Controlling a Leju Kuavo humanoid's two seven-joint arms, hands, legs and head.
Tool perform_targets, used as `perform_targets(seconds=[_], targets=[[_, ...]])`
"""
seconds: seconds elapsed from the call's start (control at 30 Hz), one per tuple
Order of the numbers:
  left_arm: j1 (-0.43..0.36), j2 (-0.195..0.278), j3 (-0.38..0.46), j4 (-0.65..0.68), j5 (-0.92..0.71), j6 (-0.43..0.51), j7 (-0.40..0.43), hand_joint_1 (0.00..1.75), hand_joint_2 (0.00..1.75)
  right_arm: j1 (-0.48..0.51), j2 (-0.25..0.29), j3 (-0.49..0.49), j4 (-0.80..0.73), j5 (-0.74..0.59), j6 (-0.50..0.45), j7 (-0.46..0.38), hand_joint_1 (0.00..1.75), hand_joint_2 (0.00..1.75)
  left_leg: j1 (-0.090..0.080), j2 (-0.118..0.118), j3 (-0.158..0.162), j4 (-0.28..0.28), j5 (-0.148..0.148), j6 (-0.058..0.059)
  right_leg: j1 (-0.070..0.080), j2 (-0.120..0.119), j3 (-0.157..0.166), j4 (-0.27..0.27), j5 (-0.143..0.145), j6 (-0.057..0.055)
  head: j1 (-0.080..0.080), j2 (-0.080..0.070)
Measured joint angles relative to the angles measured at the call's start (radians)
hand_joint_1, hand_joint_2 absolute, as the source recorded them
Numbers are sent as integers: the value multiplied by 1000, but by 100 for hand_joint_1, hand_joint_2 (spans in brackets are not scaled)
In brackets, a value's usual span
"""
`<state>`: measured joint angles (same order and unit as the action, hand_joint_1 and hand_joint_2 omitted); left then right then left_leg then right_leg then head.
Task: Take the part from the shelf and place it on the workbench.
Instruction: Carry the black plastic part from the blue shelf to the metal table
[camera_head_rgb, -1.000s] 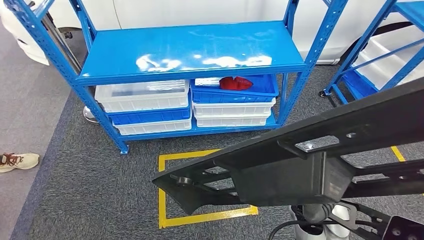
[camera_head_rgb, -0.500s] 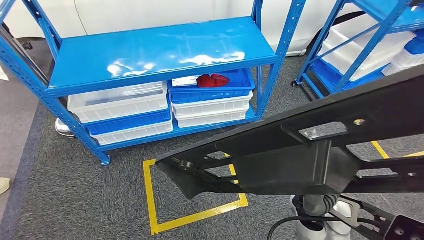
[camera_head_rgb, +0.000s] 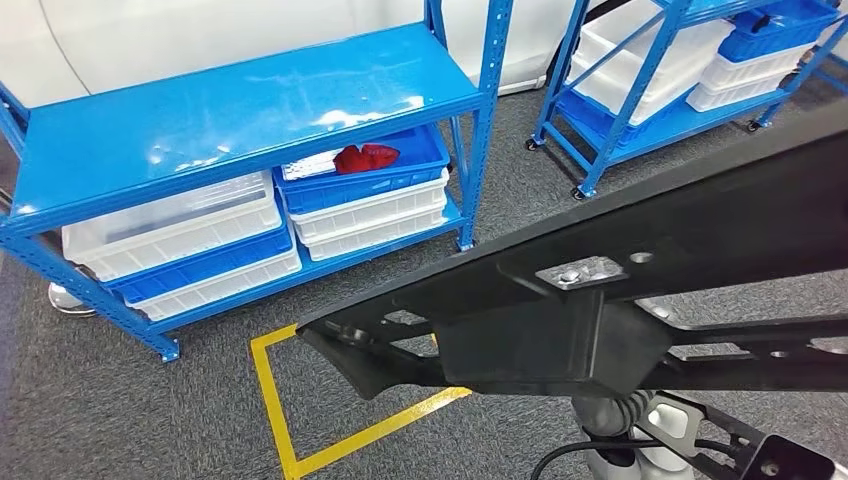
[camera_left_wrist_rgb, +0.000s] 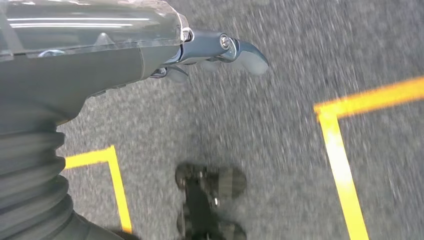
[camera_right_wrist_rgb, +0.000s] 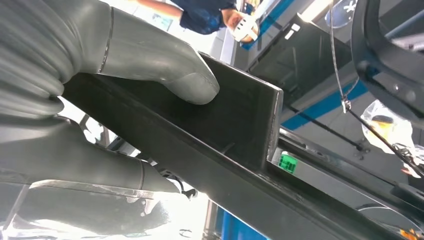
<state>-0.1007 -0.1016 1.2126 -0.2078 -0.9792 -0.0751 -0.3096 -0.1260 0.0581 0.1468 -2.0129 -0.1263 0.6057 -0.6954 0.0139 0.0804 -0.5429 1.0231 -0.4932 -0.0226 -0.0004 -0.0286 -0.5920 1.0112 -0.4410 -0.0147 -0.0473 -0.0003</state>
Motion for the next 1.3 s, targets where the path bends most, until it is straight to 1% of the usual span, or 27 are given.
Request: perform_targets(seconds=[0.07, 0.13, 0.17, 0.2, 0.23, 0.27, 0.3, 0.37, 0.4, 0.47, 0.53, 0.6, 0.67, 0.7, 0.73, 0.77, 0.83, 0.9, 0.97, 1.0, 1.07, 1.1, 1.17, 1.2, 1.23, 1.27, 1.3], targets=[[2, -10, -1, 0, 7, -10, 1, 0, 175, -10, -10, 29, 3, -4, -16, 3, 175, 175, 3, -47, -39, 90, -56, -6, -5, 19, 2, -6, 5, -11, 0, 0], [9, -17, 0, 1, 10, -15, 1, 0, 175, -21, -17, 54, 8, -6, -26, 9, 175, 175, 4, -68, -102, 223, -113, -9, -4, 42, 0, -5, 7, -16, 0, 0], [10, -20, 0, 1, 11, -17, 0, 0, 175, -25, -20, 63, 11, -6, -28, 11, 175, 175, 4, -71, -122, 262, -118, -9, -3, 55, -1, -4, 7, -16, 0, 0], [11, -22, 0, 1, 11, -18, -1, 0, 175, -29, -24, 70, 14, -6, -30, 14, 175, 175, 4, -72, -127, 265, -104, -10, -3, 68, -1, -2, 6, -16, 0, 0], [11, -24, -1, 1, 10, -20, -3, 0, 175, -32, -27, 76, 16, -7, -32, 16, 175, 175, 5, -75, -114, 230, -73, -9, -3, 81, 0, 1, 5, -14, 0, 0], [11, -25, -1, 1, 10, -22, -5, 0, 175, -36, -30, 82, 19, -11, -34, 19, 175, 175, 7, -87, -88, 167, -33, -8, -4, 93, -1, 5, 4, -12, 0, 0], [10, -26, -1, 1, 10, -24, -7, 0, 175, -42, -33, 87, 21, -16, -36, 21, 175, 175, 10, -110, -61, 103, -4, -5, -3, 105, -3, 11, 1, -8, 0, 0], [10, -29, -1, 1, 10, -27, -12, 0, 175, -56, -38, 100, 24, -28, -42, 26, 175, 175, 13, -148, -26, 20, 20, 0, -3, 127, -12, 21, 0, 3, 0, 0], [10, -30, -1, 1, 11, -25, -13, 0, 175, -62, -41, 107, 26, -35, -45, 27, 175, 175, 12, -154, -22, 10, 16, 4, -4, 137, -17, 22, 2, 11, 0, 0], [8, -33, -1, 1, 14, -19, -13, 0, 175, -69, -46, 117, 27, -49, -49, 26, 175, 175, 12, -136, -20, 3, 20, 14, -7, 148, -23, 21, 6, 24, 0, 0], [7, -33, 0, 0, 22, -8, -12, 0, 175, -82, -50, 125, 29, -63, -52, 19, 175, 175, 14, -112, -17, -5, 26, 28, -5, 107, -40, 57, -17, 34, 0, 0], [8, -28, 3, 0, 30, 5, -5, 0, 175, -93, -52, 131, 35, -77, -51, 10, 175, 175, 12, -86, -16, -8, 26, 36, -6, 52, -93, 169, -76, 41, 0, 0], [11, -21, 6, 0, 32, 16, 7, 0, 175, -96, -52, 134, 43, -89, -49, 3, 175, 175, 9, -58, -16, -7, 25, 38, -12, 36, -148, 282, -116, 47, 0, 0], [11, -18, 7, 0, 32, 20, 10, 0, 175, -96, -52, 134, 48, -92, -48, 2, 175, 175, 8, -46, -16, -7, 23, 38, -14, 34, -155, 296, -111, 48, 0, 0], [11, -16, 8, 0, 32, 23, 13, 0, 175, -96, -52, 134, 51, -94, -46, 1, 175, 175, 8, -34, -14, -7, 22, 37, -15, 29, -140, 268, -89, 48, 0, 0], [10, -15, 10, 0, 32, 27, 16, 0, 175, -97, -52, 134, 54, -94, -41, 1, 175, 175, 8, -23, -12, -7, 20, 35, -14, 20, -107, 207, -56, 45, 0, 0], [8, -14, 13, 0, 33, 36, 23, 0, 175, -100, -52, 134, 57, -95, -28, 1, 175, 175, 5, -5, -6, -7, 15, 27, -6, -21, -37, 72, -10, 33, 0, 0], [8, -9, 17, 0, 34, 40, 27, 0, 175, -104, -50, 134, 60, -99, -20, 0, 175, 175, 0, 12, -2, -8, 11, 17, 5, -41, -13, 19, -5, 19, 0, 0], [5, -2, 20, 0, 35, 40, 30, 0, 175, -105, -49, 133, 62, -104, -18, 0, 175, 175, -2, 30, 3, -12, 8, 6, 5, -18, -15, 13, -1, 7, 0, 0], [3, 1, 21, 0, 35, 39, 30, 0, 175, -106, -47, 133, 64, -108, -16, 0, 175, 175, -1, 24, 5, -8, 2, 1, 2, -7, -12, 7, 2, 1, 0, 0], [1, 9, 21, 0, 34, 39, 30, 0, 175, -107, -39, 132, 67, -116, -11, -1, 175, 175, 2, -19, -18, 54, -40, -6, -5, 14, -6, -5, 9, -12, 0, 0], [2, 14, 21, 0, 34, 39, 30, 0, 175, -108, -33, 131, 69, -119, -7, -1, 175, 175, 4, -47, -44, 114, -72, -8, -4, 24, -5, -6, 10, -16, 0, 0], [7, 22, 22, 0, 32, 41, 31, 0, 175, -106, -24, 131, 73, -120, 2, -1, 175, 175, 6, -70, -107, 241, -122, -12, -3, 50, -6, -5, 10, -20, 0, 0], [9, 25, 22, 0, 31, 42, 32, 0, 175, -105, -22, 130, 76, -120, 5, -1, 175, 175, 6, -73, -123, 268, -121, -13, -3, 65, -5, -4, 9, -20, 0, 0], [10, 27, 22, 0, 31, 42, 32, 0, 175, -104, -20, 130, 78, -120, 6, -1, 175, 175, 6, -75, -121, 255, -99, -14, -3, 80, -5, -1, 8, -19, 0, 0], [9, 29, 22, 0, 30, 42, 32, 0, 175, -104, -19, 130, 79, -120, 6, -1, 175, 175, 8, -80, -103, 206, -61, -14, -4, 94, -4, 2, 7, -17, 0, 0], [9, 32, 22, 0, 28, 42, 32, 0, 175, -104, -16, 129, 80, -117, 5, -1, 175, 175, 11, -98, -76, 137, -22, -13, -4, 107, -5, 7, 5, -14, 0, 0]])
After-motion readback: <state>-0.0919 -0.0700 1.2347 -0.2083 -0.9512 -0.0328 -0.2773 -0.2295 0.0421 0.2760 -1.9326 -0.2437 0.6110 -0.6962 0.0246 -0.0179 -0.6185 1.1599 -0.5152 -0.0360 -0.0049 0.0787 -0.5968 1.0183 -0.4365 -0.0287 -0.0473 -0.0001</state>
